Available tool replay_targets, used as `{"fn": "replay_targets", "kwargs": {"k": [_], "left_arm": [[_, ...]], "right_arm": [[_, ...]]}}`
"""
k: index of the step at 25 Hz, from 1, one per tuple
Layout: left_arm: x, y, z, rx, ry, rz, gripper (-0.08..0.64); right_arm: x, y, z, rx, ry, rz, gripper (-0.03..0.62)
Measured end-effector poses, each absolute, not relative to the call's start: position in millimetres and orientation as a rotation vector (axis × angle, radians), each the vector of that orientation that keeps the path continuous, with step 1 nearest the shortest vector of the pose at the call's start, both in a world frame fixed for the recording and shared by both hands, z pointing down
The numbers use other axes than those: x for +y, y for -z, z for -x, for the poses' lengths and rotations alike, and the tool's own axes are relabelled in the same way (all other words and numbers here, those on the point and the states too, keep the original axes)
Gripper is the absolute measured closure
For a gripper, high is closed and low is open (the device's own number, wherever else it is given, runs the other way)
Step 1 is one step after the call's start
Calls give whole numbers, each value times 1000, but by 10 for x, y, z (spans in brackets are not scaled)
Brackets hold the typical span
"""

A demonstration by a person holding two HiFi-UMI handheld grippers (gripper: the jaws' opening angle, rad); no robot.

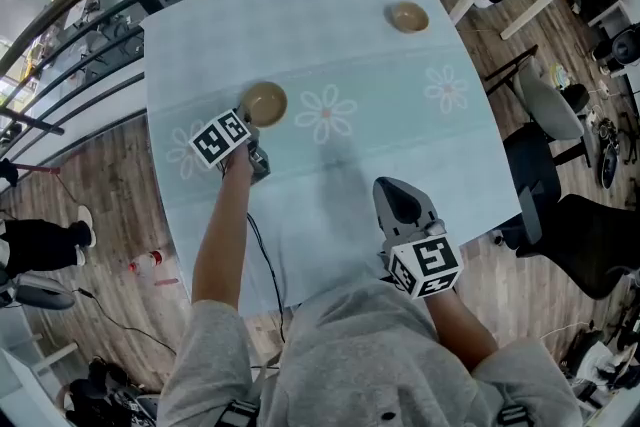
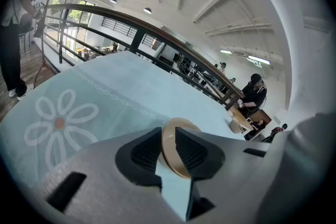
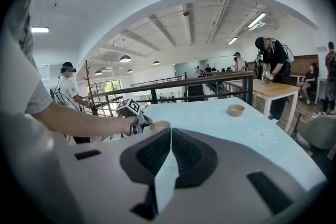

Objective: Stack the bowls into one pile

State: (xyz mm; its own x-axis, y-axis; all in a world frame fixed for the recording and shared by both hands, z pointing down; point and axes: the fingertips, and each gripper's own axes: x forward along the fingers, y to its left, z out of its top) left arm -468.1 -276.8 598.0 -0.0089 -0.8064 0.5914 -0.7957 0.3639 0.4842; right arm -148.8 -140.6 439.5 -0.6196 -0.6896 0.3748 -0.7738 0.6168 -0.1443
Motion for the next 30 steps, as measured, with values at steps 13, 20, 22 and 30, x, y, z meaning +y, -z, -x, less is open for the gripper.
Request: {"fn": "replay_targets", "kwargs": {"k": [13, 20, 22, 30], "left_arm": [[-2440, -5206, 4468, -1986, -177, -1748, 419], [-2064, -4937, 4095, -2067, -296, -1851, 519], [-1968, -4917, 3860, -2034, -279, -1855, 531], [-1723, -4759, 2982, -2036, -259, -1812, 541]], "right_arm": [[-1729, -3896, 1024, -2592, -206, -1259, 565], [-2235, -3433, 764, -2633, 45, -1219, 565], [-2371, -3362, 623, -2635, 74, -1216, 565], [-3076, -3254, 110, -2696, 11, -1199, 565]]}}
